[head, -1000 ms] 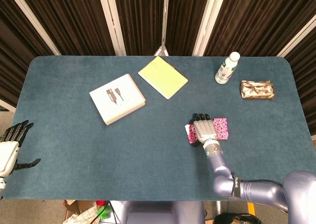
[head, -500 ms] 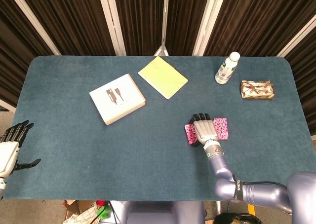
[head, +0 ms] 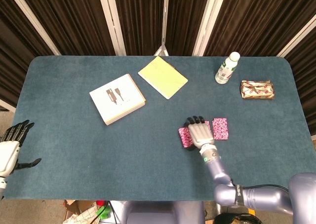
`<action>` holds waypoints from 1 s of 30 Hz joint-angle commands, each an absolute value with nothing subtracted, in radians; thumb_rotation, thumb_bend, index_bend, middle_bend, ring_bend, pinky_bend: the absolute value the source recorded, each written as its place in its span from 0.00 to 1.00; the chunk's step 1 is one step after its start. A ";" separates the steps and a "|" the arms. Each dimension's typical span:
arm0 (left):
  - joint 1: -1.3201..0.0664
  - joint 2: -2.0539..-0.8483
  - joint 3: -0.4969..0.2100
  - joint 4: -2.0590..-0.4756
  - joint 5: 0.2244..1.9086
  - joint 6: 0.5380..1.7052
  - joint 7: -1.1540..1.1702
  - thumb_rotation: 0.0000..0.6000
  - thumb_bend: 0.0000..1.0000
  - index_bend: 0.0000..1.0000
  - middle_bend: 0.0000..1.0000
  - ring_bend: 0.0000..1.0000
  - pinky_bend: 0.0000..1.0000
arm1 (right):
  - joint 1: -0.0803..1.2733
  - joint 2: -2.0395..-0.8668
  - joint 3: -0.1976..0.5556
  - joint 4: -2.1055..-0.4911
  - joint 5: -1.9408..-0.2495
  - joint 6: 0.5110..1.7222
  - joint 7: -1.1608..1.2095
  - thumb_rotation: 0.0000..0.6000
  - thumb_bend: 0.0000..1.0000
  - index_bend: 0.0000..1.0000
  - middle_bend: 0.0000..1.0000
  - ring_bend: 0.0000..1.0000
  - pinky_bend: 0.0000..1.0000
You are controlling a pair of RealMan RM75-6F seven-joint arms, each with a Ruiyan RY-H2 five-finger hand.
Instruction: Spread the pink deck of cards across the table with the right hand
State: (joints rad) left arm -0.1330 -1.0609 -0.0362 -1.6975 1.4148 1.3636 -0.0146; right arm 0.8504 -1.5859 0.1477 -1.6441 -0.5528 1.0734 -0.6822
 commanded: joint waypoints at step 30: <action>-0.132 -1.056 -0.040 -1.695 1.402 1.360 -0.027 1.00 0.00 0.00 0.00 0.00 0.00 | 0.889 -1.691 0.125 -1.758 -0.555 1.168 -0.797 1.00 0.24 0.00 0.00 0.00 0.00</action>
State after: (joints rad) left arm -0.1325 -1.0565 -0.0394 -1.6954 1.4026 1.3596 -0.0266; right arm 0.8945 -1.7026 0.1347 -1.7424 -0.5467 1.1562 -0.7905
